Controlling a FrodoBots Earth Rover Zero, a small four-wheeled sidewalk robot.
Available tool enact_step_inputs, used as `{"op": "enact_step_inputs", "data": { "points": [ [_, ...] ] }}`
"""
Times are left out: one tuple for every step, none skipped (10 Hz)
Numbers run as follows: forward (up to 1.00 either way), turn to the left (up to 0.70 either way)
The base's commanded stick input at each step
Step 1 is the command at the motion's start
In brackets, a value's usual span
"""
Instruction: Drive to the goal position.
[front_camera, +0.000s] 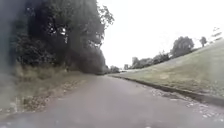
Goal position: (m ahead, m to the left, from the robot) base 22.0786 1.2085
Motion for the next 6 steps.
{"op": "enact_step_inputs", "data": {
  "points": [
    [0.45,0.1],
    [0.45,0.06],
    [0.45,0.02],
    [0.45,0.01],
    [0.45,0.02],
    [0.45,0.03]
  ]
}}
